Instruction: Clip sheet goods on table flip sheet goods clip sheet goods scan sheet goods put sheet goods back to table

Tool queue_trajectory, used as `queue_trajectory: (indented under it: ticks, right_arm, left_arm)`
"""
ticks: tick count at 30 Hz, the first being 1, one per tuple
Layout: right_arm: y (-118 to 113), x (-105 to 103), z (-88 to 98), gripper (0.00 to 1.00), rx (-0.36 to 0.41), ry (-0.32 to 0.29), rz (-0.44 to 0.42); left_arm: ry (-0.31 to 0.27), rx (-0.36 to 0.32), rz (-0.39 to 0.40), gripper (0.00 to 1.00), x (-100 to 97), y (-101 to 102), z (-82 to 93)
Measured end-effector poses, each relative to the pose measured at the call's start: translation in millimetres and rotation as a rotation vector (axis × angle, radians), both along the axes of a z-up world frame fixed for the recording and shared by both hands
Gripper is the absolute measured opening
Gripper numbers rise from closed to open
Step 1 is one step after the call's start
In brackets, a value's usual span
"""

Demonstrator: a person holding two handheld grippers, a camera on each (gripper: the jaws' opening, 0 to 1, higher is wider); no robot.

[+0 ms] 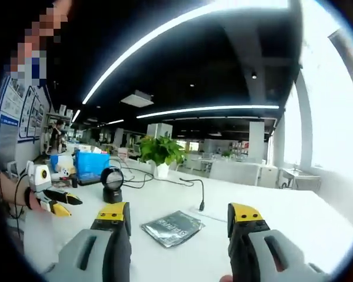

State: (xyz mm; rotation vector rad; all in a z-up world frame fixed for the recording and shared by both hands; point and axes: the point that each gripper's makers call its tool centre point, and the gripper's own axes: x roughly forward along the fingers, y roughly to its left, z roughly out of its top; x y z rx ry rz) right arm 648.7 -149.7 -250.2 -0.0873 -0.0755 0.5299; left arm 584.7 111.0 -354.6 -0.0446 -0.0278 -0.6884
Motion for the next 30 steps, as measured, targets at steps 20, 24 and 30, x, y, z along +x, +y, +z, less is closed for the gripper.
queue_trajectory:
  ticks: [20, 24, 30]
  right_arm:
    - [-39.8, -71.7, -32.5, 0.55, 0.078, -0.007, -0.106]
    - [-45.7, -73.0, -41.4, 0.54, 0.104, 0.020, -0.128]
    - [-49.2, -71.5, -52.0, 0.49, 0.109, 0.041, -0.150]
  left_arm:
    - [-0.032, 0.006, 0.033, 0.34, -2.6, 4.3, 5.5]
    - [-0.031, -0.013, 0.026, 0.34, -5.0, 5.4, 7.6]
    - [-0.003, -0.021, 0.015, 0.33, -8.8, 11.1, 5.5]
